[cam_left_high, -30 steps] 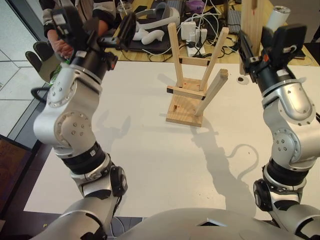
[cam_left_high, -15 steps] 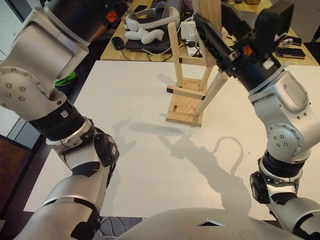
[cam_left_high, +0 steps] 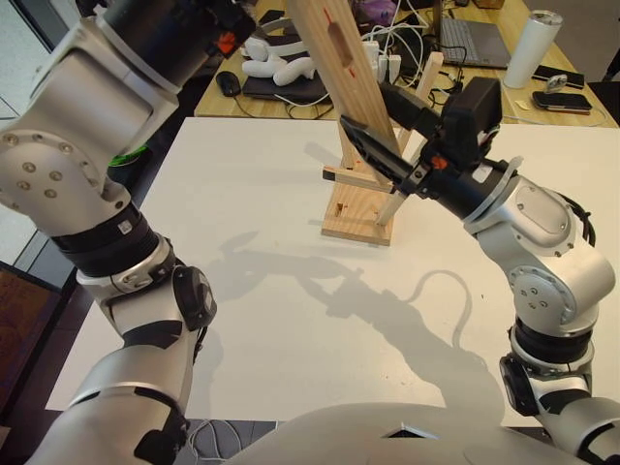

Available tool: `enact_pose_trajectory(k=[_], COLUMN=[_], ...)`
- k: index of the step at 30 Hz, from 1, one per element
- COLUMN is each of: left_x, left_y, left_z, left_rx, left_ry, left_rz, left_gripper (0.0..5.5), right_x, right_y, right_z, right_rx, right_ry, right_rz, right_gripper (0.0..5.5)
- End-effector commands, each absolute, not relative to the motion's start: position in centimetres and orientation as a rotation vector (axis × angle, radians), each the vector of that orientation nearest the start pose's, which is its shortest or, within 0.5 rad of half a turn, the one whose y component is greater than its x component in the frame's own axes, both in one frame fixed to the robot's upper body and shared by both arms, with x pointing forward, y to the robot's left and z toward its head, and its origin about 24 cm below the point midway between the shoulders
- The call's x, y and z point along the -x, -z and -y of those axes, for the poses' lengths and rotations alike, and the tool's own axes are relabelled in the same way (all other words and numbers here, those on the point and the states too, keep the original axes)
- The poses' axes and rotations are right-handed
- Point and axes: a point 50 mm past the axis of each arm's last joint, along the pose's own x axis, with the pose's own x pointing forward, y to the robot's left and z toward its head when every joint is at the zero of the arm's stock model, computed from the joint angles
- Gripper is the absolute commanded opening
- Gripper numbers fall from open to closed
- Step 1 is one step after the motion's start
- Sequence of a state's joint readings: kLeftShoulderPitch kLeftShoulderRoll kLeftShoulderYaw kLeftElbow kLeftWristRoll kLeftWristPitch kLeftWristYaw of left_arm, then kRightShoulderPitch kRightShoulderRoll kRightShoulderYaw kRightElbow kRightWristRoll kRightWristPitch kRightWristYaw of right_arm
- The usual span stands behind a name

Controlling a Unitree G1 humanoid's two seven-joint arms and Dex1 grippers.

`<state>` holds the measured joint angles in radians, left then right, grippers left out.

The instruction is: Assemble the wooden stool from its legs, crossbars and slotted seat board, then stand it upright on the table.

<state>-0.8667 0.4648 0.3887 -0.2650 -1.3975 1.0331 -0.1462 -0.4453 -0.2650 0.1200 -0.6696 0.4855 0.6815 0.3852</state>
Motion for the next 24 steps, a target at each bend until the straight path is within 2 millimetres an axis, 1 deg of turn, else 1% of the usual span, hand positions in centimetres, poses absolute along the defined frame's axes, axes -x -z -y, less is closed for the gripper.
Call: enact_pose_trajectory(k=[1, 7, 9, 11, 14, 16, 19, 20, 24], left_x=[-26.1, -26.5, -26.4, -26.2, -25.9, -25.8, -25.7, -25.7, -25.7], left_y=[-31.0, -31.5, -31.5, -31.6, -31.8, -31.5, -31.3, -31.3, -30.9], left_z=[-15.0, -15.8, -15.9, -16.1, -16.2, -16.2, -16.2, -16.2, -16.2], left_rx=[0.417, 0.366, 0.345, 0.339, 0.352, 0.357, 0.364, 0.366, 0.360], left_ry=[1.078, 1.048, 1.058, 1.075, 1.107, 1.119, 1.126, 1.126, 1.117], left_rz=[0.215, 0.227, 0.217, 0.219, 0.227, 0.215, 0.206, 0.204, 0.189], left_gripper=[3.87, 2.96, 2.60, 2.42, 1.95, 1.58, 1.19, 1.11, 1.08], right_x=[-23.3, -23.2, -23.3, -23.4, -23.5, -23.6, -23.9, -23.9, -24.0], right_y=[-22.4, -22.3, -22.3, -22.3, -22.3, -22.4, -22.5, -22.6, -22.7], right_z=[7.8, 7.9, 8.0, 8.1, 8.2, 8.3, 8.4, 8.5, 8.4], right_rx=[0.064, 0.090, 0.105, 0.126, 0.154, 0.185, 0.214, 0.218, 0.235], right_ry=[-0.948, -0.948, -0.944, -0.944, -0.945, -0.927, -0.898, -0.892, -0.899], right_rz=[0.357, 0.365, 0.368, 0.371, 0.381, 0.397, 0.424, 0.430, 0.450], right_gripper=[2.13, 2.13, 2.13, 2.13, 2.13, 2.13, 2.13, 2.13, 2.13])
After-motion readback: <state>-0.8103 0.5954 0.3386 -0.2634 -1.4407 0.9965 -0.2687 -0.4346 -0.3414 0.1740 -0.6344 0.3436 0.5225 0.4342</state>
